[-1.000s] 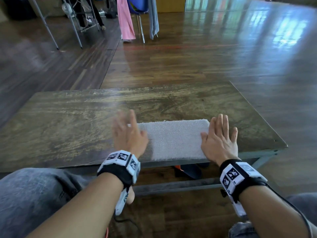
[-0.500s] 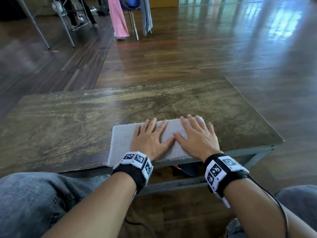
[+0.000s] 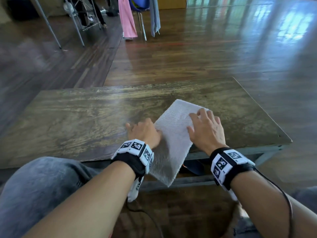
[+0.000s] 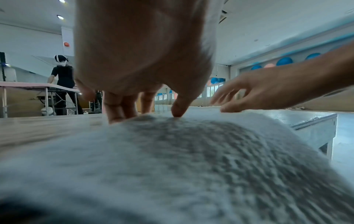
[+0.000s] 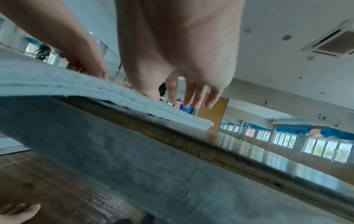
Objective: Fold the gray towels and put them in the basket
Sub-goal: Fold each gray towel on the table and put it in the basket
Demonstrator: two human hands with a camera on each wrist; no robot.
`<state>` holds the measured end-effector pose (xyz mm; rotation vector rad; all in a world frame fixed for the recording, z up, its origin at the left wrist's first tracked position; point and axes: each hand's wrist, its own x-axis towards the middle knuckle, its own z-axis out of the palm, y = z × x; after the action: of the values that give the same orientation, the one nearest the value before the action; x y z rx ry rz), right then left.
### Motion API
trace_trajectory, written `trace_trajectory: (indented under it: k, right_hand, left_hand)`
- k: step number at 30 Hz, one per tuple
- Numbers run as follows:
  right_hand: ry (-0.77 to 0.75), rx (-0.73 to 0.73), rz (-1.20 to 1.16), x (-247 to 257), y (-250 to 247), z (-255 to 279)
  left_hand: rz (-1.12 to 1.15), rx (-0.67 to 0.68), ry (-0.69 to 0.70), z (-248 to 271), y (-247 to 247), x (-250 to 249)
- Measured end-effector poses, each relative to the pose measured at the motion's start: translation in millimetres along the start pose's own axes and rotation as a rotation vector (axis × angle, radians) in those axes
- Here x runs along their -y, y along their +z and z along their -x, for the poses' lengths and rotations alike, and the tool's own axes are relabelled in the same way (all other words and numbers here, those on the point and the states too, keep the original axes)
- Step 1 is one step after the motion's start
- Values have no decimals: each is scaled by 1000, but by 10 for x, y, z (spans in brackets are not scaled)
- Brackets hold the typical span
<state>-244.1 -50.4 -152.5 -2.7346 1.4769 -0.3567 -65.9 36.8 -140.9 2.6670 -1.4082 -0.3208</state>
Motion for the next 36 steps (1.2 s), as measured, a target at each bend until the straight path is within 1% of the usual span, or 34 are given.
trace_trajectory:
  k: [1, 2, 6, 8, 10, 12, 13, 15, 17, 18, 21, 22, 25, 28, 30, 33, 36]
  right_hand:
    - [21, -23, -7, 9, -6, 43]
    - [34, -10, -58, 24, 2, 86]
    - [30, 117, -256, 19, 79, 191]
    - [20, 167, -372, -10, 109, 236]
    - [12, 159, -474, -38, 130, 330]
    - [-5, 134, -507, -82, 147, 466]
    - [-29, 147, -487, -108, 158, 543]
    - [-88, 188, -369, -169, 194, 695]
    - [-122, 174, -228, -205, 227, 810]
    - [-131, 150, -172, -207, 237, 853]
    - [-190, 76, -64, -165, 252, 896]
    - [-203, 61, -34, -145, 253, 886]
    - [-198, 32, 9, -105, 248, 872]
    - [-207, 11, 4, -91, 225, 877]
    - [-222, -1, -7, -109, 211, 882]
    - [-239, -9, 34, -127, 194, 876]
    - [-238, 3, 10, -115, 163, 855]
  left_hand:
    - [24, 1, 18, 38, 7, 68]
    - [46, -1, 29, 72, 23, 129]
    - [100, -14, 75, 177, 89, 219]
    - [149, 16, 106, 239, 100, 206]
    - [211, 55, 147, 292, 94, 195]
    - [259, 89, 198, 335, 89, 218]
    - [272, 110, 228, 348, 79, 244]
    - [269, 170, 286, 383, 53, 315]
    - [226, 207, 347, 437, 42, 403]
    - [189, 191, 370, 471, 61, 451]
    - [71, 46, 395, 549, 132, 575]
    - [29, 28, 408, 557, 154, 607]
    - [-72, 47, 445, 587, 208, 664]
    - [-183, -43, 483, 603, 224, 686]
    - [-243, -70, 506, 595, 237, 683]
    - [-224, -89, 519, 564, 224, 652]
    - [-109, -83, 535, 532, 195, 620]
